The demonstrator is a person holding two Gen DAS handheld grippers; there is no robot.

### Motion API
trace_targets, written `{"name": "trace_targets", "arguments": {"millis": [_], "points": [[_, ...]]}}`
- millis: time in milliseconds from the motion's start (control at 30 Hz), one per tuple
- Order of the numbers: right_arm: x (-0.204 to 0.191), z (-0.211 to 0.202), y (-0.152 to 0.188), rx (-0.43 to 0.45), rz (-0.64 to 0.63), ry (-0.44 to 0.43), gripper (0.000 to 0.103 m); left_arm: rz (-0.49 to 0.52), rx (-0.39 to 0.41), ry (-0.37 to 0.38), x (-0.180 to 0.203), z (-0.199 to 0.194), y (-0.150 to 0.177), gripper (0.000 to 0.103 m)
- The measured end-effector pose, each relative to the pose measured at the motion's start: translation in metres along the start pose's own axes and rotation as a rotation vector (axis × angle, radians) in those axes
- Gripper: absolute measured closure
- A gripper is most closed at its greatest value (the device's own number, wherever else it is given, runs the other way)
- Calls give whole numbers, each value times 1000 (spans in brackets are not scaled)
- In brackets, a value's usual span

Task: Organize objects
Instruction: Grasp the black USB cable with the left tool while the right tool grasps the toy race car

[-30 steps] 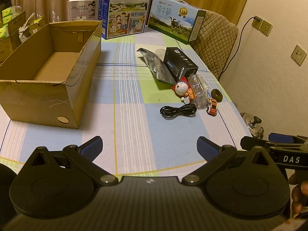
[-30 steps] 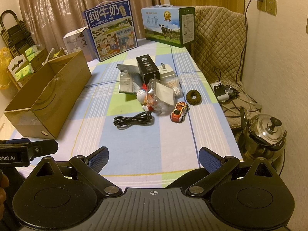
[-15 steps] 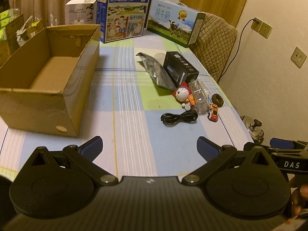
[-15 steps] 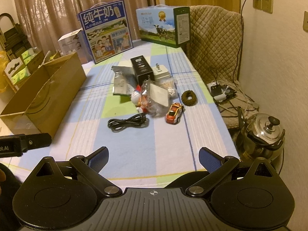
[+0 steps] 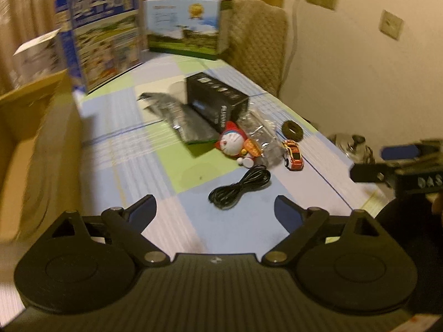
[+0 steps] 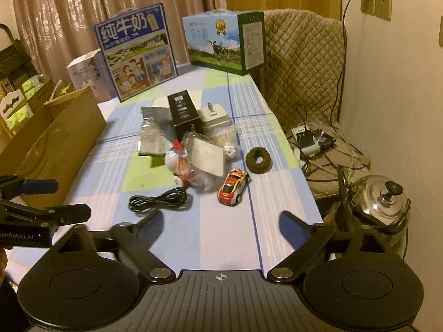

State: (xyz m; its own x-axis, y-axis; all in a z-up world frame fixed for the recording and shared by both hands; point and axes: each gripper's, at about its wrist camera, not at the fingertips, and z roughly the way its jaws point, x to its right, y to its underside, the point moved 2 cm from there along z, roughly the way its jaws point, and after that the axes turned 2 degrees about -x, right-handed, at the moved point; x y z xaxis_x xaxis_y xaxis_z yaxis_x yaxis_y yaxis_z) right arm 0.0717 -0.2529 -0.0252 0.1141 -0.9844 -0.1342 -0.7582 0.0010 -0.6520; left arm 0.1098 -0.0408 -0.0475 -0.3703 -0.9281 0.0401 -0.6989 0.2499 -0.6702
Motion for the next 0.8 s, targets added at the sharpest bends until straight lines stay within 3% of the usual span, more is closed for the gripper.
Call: {"name": "trace_targets", "arguments": {"millis": [100,367,433,533,633,800], "points": [[4,17,-5,-16,9,2,27,89,-8,39,5,20,-7,23],[14,50,-16,-48,50,-8,31,333,-56,65,25,73,-16,60],[16,57,-19,-55,56,-5,32,369,-61,74,28,86,-16,61],[19,70,-23,-68,66,2,36,382,-82,87,29,103,-17,66],[18,83,-27,-87,54,11,43,376,-102,97,29,115,-16,80],[17,113,-30,-119,55,18,48,291,-105,96,16,114,-11,91]]}}
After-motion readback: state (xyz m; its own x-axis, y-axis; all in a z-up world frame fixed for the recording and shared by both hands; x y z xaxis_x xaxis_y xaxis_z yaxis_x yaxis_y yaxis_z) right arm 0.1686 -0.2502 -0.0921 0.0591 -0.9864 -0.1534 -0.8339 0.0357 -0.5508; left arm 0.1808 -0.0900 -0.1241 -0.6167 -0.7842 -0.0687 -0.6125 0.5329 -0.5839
